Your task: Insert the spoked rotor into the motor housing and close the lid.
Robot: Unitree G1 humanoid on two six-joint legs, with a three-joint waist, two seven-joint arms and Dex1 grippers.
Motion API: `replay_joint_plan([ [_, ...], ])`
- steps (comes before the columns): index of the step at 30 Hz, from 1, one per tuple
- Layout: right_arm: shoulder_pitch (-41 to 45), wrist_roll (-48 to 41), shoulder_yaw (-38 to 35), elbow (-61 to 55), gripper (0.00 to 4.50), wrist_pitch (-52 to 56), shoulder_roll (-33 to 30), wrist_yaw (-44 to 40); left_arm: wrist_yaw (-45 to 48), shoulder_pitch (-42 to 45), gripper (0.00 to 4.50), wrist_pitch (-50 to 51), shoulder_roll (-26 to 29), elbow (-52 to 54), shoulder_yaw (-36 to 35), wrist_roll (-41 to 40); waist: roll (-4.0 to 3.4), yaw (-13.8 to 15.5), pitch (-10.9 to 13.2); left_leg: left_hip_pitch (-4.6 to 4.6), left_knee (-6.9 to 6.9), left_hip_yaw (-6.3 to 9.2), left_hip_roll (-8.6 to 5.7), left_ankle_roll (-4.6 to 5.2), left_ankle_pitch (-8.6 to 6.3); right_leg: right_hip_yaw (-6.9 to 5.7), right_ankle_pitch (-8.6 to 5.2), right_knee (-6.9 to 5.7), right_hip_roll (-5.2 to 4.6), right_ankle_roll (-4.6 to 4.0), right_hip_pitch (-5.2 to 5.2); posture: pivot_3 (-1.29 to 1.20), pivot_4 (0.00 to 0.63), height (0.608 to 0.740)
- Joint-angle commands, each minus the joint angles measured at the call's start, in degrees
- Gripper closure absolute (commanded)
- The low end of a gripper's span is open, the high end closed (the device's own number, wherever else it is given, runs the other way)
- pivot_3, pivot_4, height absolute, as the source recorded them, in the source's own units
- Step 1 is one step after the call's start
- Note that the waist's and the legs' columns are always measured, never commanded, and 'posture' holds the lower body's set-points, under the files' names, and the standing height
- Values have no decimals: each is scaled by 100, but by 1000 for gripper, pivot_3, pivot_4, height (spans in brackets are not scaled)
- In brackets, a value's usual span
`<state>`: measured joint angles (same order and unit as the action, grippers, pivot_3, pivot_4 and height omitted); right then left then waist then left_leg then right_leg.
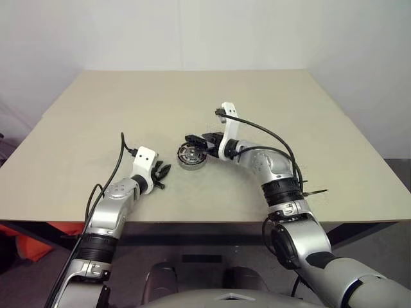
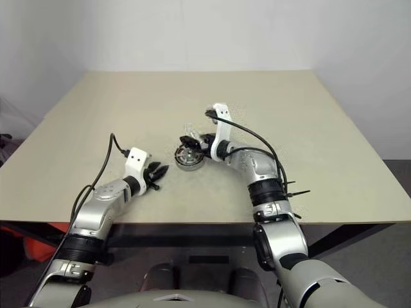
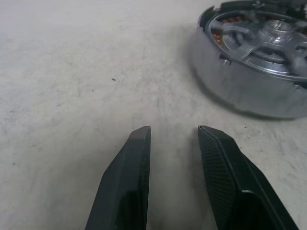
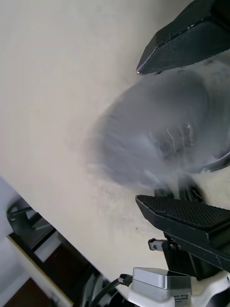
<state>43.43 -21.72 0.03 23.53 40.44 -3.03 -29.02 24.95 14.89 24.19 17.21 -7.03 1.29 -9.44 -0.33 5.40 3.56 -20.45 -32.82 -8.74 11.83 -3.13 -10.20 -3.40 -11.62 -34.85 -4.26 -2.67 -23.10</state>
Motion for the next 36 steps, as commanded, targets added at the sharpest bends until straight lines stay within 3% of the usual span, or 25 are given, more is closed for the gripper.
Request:
replay_joint_plan([
  [1, 61, 194, 93, -213, 17, -304, -18, 73, -33, 96, 2825, -78, 50, 39, -118, 13, 0, 1, 0, 0, 0, 0, 0, 0, 0, 0, -1, 0, 0, 2, 0, 0, 0, 740],
  [12, -6, 428, 255, -264, 17, -780, -67, -181, -68, 69, 2825, -83, 40, 69, -138, 1, 0, -1, 0, -1, 0, 1, 0, 0, 0, 0, 2, 0, 0, -3, 0, 0, 0, 740],
  [17, -429, 1191, 1269, -485, 17, -1956, -579, -1095, 54, 40, 2825, -50, 63, 147, -150, -97, 1, 8, 0, -5, -1, 1, 0, 3, -2, 0, 2, 3, -1, -2, 1, 0, 0, 740],
  [21, -469, 1527, 1492, -112, 17, -2408, -606, -1118, 153, 12, 2825, -20, 128, 221, -190, -155, 1, -15, 0, -8, -1, 1, 0, 15, -8, 0, 4, 2, 1, -6, -3, 0, 0, 740],
  [36, 14, 1847, 1279, 1474, 17, -3155, -145, -887, 347, -189, 2825, 99, 348, 600, -402, -299, 2, -22, 0, -8, -9, 2, 1, 22, -13, 0, 6, -1, 0, -11, -1, 0, 0, 740],
])
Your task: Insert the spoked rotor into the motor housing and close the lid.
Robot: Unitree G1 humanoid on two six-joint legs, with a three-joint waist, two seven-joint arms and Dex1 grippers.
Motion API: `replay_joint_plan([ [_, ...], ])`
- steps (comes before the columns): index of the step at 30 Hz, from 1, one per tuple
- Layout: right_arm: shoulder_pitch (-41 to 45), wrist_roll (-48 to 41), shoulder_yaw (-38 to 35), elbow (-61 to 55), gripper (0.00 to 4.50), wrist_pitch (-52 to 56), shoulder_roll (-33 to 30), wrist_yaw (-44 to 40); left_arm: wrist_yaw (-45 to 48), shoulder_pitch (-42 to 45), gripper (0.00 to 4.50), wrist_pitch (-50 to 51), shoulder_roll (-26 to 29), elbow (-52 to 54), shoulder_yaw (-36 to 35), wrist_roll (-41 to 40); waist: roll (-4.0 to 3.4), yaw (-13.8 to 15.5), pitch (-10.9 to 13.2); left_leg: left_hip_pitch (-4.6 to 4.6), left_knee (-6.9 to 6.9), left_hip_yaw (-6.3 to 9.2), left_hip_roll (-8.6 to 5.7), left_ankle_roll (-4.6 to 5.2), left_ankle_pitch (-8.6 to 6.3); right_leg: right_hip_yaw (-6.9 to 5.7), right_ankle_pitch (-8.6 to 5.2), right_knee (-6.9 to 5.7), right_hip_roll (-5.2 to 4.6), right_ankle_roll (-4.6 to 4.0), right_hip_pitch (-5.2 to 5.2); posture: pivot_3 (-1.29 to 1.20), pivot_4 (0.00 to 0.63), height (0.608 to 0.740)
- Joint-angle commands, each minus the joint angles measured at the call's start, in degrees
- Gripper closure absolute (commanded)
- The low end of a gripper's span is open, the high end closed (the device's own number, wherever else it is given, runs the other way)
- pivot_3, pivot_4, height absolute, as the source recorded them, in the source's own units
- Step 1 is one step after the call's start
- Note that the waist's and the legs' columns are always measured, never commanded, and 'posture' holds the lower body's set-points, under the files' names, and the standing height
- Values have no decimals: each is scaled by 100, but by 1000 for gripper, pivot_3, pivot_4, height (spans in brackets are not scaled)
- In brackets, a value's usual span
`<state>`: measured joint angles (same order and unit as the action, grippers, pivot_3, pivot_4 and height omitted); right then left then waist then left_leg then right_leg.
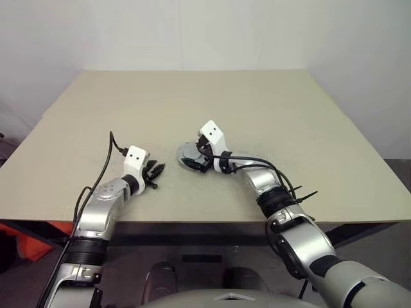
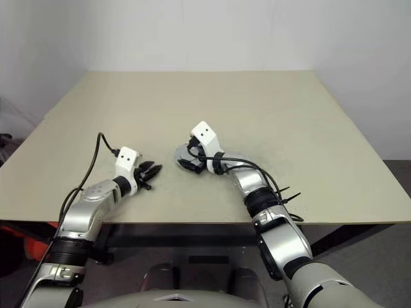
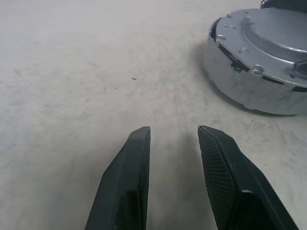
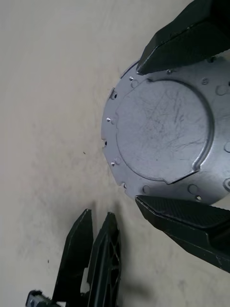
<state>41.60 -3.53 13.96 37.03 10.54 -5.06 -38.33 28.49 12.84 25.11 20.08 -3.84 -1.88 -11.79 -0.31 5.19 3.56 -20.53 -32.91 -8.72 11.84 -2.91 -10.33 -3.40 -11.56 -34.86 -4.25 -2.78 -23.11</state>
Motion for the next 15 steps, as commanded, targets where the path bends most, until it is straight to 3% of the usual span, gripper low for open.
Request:
replay_joint_plan([
  [1, 216, 44, -116, 181, 17, -190, 73, 33, -16, 7, 2825, 17, 61, 296, -89, -56, 0, -1, 0, 0, 0, 0, 0, 0, 0, 0, 0, 0, 0, 0, 0, 0, 0, 740],
  [3, 233, 64, -115, 270, 189, -222, 95, -13, -35, -8, 2825, 35, 65, 322, -98, -44, 0, -2, 0, 1, -1, 0, 0, 0, 0, 0, 0, 0, 0, 0, 1, 0, 0, 740],
  [8, 287, 117, -175, 445, 1403, -298, 100, 14, -74, -16, 2825, 44, 122, 321, -157, -30, 0, -5, 0, 4, -3, 0, 0, 1, 0, 0, 0, -3, 0, -1, 3, 0, 0, 740],
  [15, 512, -297, -651, 325, 1400, 159, 205, 37, -111, -6, 2825, 33, 125, 290, -136, -35, 0, -2, 0, 10, -8, 1, 1, 0, 0, 0, 1, -5, 0, 0, 11, 0, 0, 740],
])
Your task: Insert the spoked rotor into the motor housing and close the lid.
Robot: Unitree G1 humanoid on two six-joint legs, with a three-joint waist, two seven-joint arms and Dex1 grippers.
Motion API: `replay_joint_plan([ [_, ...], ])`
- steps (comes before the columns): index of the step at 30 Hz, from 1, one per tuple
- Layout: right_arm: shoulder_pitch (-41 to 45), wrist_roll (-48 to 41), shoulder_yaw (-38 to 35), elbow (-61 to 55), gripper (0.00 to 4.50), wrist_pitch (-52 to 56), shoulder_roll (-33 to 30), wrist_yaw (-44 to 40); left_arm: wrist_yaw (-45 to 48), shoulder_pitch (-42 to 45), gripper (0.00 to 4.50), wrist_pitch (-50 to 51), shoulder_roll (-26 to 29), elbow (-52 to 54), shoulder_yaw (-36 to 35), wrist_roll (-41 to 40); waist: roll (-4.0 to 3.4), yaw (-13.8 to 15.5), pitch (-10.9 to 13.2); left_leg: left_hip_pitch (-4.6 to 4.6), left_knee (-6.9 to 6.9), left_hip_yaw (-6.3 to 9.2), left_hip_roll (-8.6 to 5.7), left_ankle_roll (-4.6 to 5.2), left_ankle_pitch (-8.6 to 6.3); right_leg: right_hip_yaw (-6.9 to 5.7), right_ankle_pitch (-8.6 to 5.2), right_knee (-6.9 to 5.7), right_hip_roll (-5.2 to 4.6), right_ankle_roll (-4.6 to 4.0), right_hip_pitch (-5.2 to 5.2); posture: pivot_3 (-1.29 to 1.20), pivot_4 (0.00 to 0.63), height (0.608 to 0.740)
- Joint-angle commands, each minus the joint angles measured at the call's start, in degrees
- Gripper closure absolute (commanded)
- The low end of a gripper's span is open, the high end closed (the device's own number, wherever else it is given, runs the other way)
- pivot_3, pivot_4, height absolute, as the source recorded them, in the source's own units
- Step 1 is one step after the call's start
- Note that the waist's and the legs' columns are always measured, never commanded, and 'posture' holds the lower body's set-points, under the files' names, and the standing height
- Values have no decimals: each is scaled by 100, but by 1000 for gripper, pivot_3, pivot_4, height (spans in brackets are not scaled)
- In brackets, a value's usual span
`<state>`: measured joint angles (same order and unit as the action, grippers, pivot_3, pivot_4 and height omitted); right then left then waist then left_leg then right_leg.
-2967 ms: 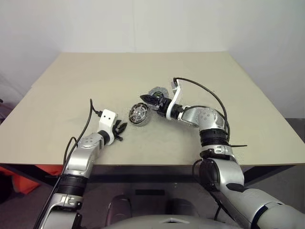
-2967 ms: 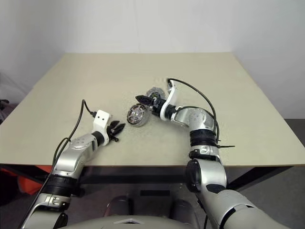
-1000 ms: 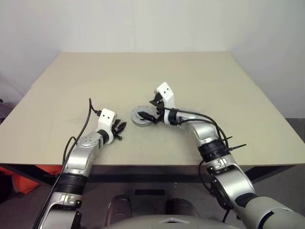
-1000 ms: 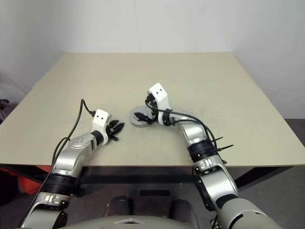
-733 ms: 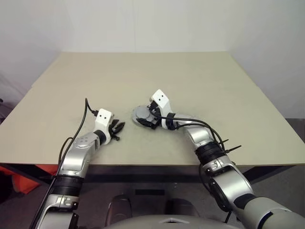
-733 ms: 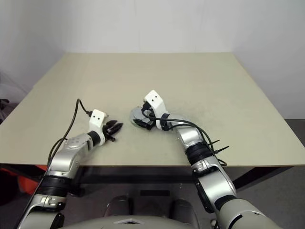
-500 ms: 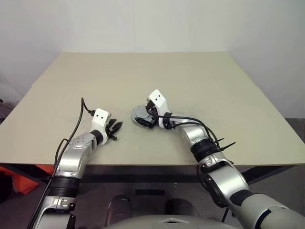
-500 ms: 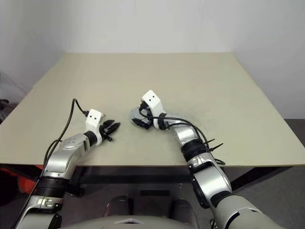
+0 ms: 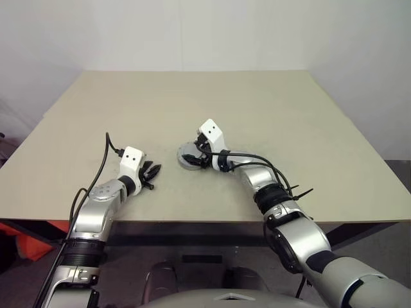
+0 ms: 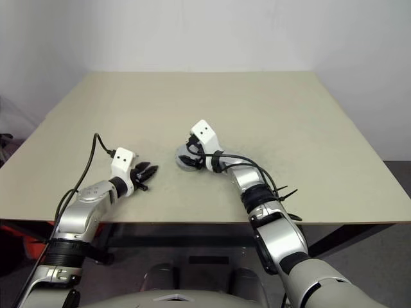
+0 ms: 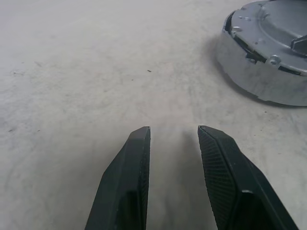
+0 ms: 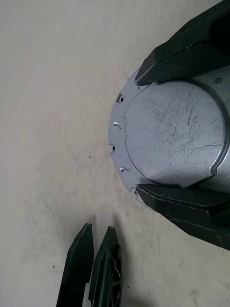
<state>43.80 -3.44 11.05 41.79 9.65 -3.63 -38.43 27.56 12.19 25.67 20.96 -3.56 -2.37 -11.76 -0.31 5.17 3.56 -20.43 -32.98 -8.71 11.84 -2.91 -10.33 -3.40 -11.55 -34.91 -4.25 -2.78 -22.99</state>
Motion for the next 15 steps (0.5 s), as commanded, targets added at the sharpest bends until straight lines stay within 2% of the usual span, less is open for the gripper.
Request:
replay_joint_plan([
  [1, 332, -377, -444, -179, 1400, 347, 84, 53, -27, 61, 2825, -22, 26, 261, -74, -36, 0, 0, 0, 0, 0, 0, 0, 0, 0, 0, 0, -1, 0, 0, 0, 0, 0, 740],
  [15, 229, 82, -136, -26, 1400, 101, 38, -26, -89, 39, 2825, -15, -14, 248, -60, -18, 0, 5, 0, -15, 0, 1, 0, 4, -3, 0, 0, 0, 0, -1, -11, 0, 0, 740],
])
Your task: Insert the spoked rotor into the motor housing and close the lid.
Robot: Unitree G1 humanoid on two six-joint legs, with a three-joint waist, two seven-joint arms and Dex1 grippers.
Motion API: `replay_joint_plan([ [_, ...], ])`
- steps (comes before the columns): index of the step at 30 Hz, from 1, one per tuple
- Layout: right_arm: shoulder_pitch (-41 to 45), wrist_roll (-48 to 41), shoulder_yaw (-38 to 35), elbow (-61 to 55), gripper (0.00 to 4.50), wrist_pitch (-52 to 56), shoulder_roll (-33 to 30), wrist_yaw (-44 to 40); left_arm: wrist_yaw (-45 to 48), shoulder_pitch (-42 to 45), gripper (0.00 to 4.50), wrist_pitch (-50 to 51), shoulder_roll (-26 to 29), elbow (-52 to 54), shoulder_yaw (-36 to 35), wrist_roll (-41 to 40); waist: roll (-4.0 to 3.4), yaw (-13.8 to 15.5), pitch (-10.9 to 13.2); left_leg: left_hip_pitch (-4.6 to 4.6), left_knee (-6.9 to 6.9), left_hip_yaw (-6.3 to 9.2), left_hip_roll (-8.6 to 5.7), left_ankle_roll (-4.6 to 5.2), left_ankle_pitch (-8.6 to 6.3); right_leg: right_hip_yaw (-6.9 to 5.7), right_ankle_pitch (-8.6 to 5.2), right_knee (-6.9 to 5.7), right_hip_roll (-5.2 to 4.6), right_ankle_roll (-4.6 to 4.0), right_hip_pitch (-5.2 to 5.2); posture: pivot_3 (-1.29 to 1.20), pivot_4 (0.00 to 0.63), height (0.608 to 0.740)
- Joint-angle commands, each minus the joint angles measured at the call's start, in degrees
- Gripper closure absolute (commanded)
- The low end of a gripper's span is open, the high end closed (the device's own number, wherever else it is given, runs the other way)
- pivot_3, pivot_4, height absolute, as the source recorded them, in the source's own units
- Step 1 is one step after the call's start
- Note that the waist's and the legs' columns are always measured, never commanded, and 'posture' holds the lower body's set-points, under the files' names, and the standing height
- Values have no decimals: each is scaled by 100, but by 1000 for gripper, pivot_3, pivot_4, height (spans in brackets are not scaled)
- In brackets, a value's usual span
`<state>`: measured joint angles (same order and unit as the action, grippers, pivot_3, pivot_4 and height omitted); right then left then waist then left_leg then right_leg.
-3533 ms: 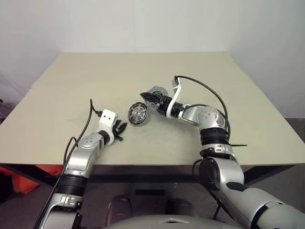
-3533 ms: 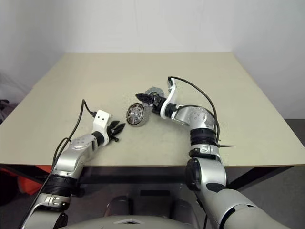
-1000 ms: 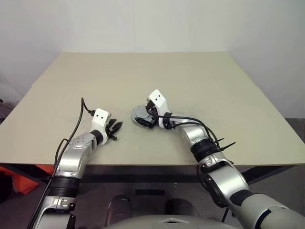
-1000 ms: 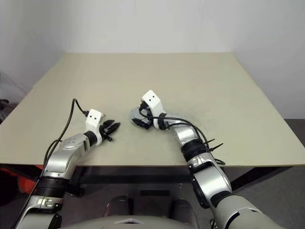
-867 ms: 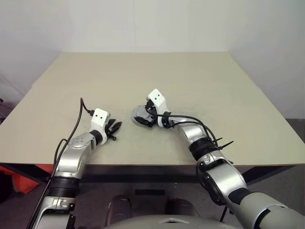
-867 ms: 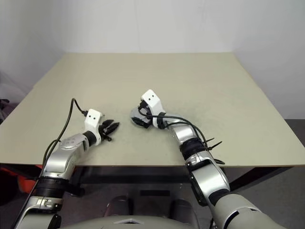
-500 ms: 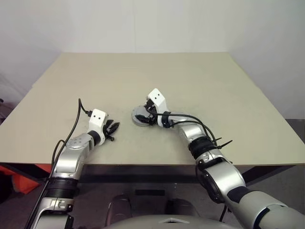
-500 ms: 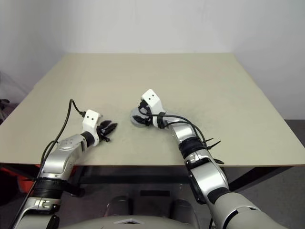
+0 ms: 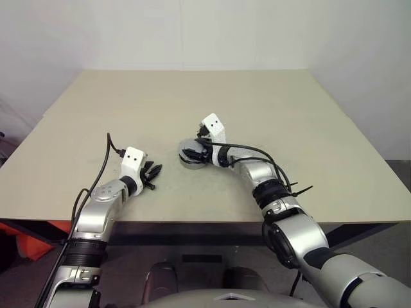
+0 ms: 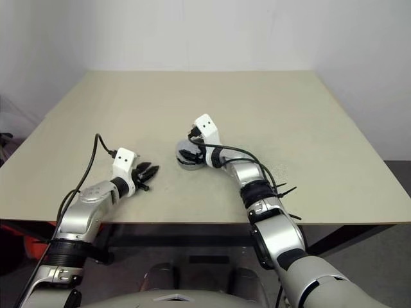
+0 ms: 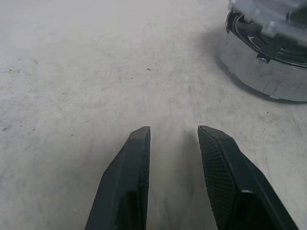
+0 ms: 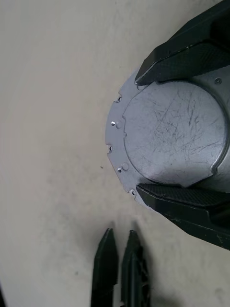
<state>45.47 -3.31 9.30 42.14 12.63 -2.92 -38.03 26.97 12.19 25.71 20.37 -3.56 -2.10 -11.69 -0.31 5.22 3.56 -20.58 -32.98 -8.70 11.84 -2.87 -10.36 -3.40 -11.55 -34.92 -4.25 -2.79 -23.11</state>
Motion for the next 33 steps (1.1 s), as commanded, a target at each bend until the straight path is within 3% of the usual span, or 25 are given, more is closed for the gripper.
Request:
replay_joint_plan([
  [1, 54, 97, 55, -50, 1400, -209, -44, -65, -35, 38, 2825, -20, 44, 249, -89, -24, 0, 0, 0, 0, 0, 0, 0, 0, 0, 0, 0, 0, 0, 0, 0, 0, 0, 740],
  [21, 39, 452, 86, 452, 1400, -343, -124, 128, -86, 37, 2825, 14, -45, 293, -99, -107, 1, 14, -1, 16, -1, 1, 0, 0, 0, 0, 0, -1, -2, 0, 17, 0, 0, 740],
  [25, 86, 480, 98, 611, 1400, -362, -97, 198, -341, 465, 2825, 584, -584, 295, -524, -810, 1, 24, -1, 41, -1, 1, 0, -1, 0, 0, -1, -1, -5, 1, 44, 0, 0, 740],
  [28, 115, 469, 95, 614, 1400, -368, -103, 195, -390, 882, 3443, 810, -904, 50, -797, -1223, 2, 25, -1, 51, -3, 1, 0, -2, 1, 0, -6, -1, -6, 10, 54, 0, 0, 740],
  [31, 131, 470, 93, 582, 1400, -371, -116, 209, -343, 1291, 4417, 952, -1057, -336, -909, -1459, 2, 22, -2, 52, -3, 3, -1, -3, 2, 0, -9, -2, -5, 16, 55, 0, 0, 740],
  [33, 132, 462, 82, 544, 1400, -358, -123, 220, -258, 1569, 4467, 970, -1085, -732, -939, -1530, 3, 15, -2, 52, -3, 2, -3, -3, 2, 0, -1, -2, -4, 3, 56, 0, 0, 740],
])
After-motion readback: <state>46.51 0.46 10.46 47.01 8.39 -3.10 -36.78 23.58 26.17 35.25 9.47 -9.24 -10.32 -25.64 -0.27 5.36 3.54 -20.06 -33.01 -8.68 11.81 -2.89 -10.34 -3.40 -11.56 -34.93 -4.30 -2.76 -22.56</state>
